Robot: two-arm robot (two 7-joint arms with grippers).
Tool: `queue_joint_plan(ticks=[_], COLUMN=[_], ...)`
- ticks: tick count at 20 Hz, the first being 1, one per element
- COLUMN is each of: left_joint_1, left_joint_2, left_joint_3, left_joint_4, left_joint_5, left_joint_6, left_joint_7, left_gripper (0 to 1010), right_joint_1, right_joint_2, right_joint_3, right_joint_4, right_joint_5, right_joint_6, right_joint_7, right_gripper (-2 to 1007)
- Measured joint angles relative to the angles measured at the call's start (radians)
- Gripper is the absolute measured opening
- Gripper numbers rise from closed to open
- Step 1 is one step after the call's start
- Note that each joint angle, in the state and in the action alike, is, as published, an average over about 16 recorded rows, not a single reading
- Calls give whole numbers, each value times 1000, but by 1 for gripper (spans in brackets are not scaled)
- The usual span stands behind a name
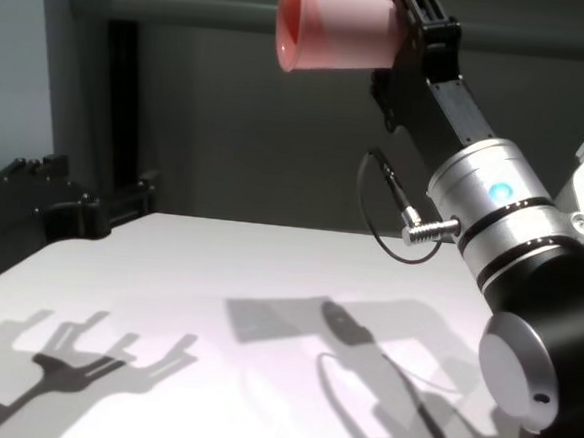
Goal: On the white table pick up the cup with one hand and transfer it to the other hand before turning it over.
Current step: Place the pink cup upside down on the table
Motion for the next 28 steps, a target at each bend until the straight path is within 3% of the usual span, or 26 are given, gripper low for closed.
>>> queue_joint_plan(ticks=[8,21,28], left_joint_1=[25,31,30], left_joint_2=[-7,-13,-12], left_joint_3=[-4,-11,-11], left_joint_4=[10,18,18], left_joint_5=[28,32,31], left_joint_6=[-14,-11,-11], left_joint_7=[-11,-20,-20], left_gripper=[1001,1001,1001], right_joint_1=[0,0,-9], right_joint_2=[0,1,33], right_joint_3=[0,-1,-19], right_joint_4=[0,-1,-43], right_joint_5=[0,-1,-41], right_joint_6=[0,-1,-26], right_joint_7=[0,-2,-26], right_gripper=[738,738,738])
